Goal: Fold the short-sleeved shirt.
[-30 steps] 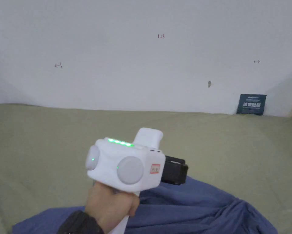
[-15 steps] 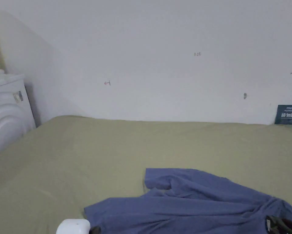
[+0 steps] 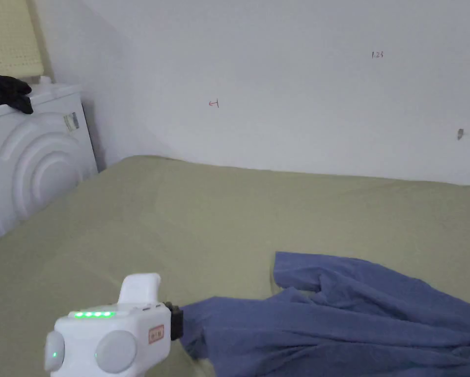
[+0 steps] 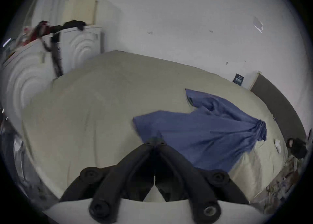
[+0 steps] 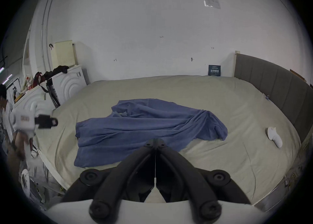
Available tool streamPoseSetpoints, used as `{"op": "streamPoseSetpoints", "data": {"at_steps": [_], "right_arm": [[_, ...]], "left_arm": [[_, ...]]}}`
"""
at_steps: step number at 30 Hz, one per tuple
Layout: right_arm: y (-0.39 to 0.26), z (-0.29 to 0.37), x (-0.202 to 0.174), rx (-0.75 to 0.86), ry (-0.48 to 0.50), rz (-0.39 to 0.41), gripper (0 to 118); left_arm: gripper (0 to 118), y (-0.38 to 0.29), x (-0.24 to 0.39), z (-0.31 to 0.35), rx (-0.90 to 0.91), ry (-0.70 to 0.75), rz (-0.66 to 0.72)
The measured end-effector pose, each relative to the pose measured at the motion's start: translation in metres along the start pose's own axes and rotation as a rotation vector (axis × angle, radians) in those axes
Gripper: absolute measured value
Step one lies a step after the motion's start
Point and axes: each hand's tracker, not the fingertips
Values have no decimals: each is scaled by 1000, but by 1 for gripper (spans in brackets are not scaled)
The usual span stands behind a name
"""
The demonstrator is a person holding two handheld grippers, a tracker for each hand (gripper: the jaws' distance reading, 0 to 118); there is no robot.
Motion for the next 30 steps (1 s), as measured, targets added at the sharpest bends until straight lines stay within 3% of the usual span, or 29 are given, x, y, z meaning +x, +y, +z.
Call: {"op": "streamPoseSetpoints", "data": {"at_steps": [2,3,4,5,6,7,12,16,18,19,20,22,26,30], "right_arm": [[2,-5,3,-2,-2,1,2],[2,-8,6,-2,-1,2,2],[3,-11,8,-6,-1,3,2],[3,-14,9,-10,0,5,2],[3,-17,10,-16,-1,4,3],[3,-20,12,-23,-1,1,3],[1,-31,17,-52,8,-9,3],[1,-33,20,-54,18,-15,3],[1,-31,21,-49,18,-14,3],[1,-31,23,-48,15,-12,3],[1,-30,24,-46,10,-11,3],[3,-28,27,-40,11,-14,3],[10,-25,42,-29,11,-34,3],[27,-33,78,-23,-61,-45,3]], "left_arm": [[5,29,-16,-28,-74,18,-81],[25,43,-23,-47,-105,28,-125],[70,52,-27,-66,-152,69,-151],[100,57,-33,-78,-192,112,-179],[117,60,-39,-96,-233,136,-178],[118,60,-43,-109,-264,150,-174],[118,50,-71,-158,-380,79,-25],[114,25,-74,-169,-366,136,-56],[87,20,-75,-155,-265,206,-46],[55,18,-80,-147,-182,177,-46],[0,17,-83,-143,-141,132,-45],[0,10,-41,-134,-128,125,-51],[0,16,-24,-136,-129,50,-68],[0,23,0,-117,-105,1,-91]]}}
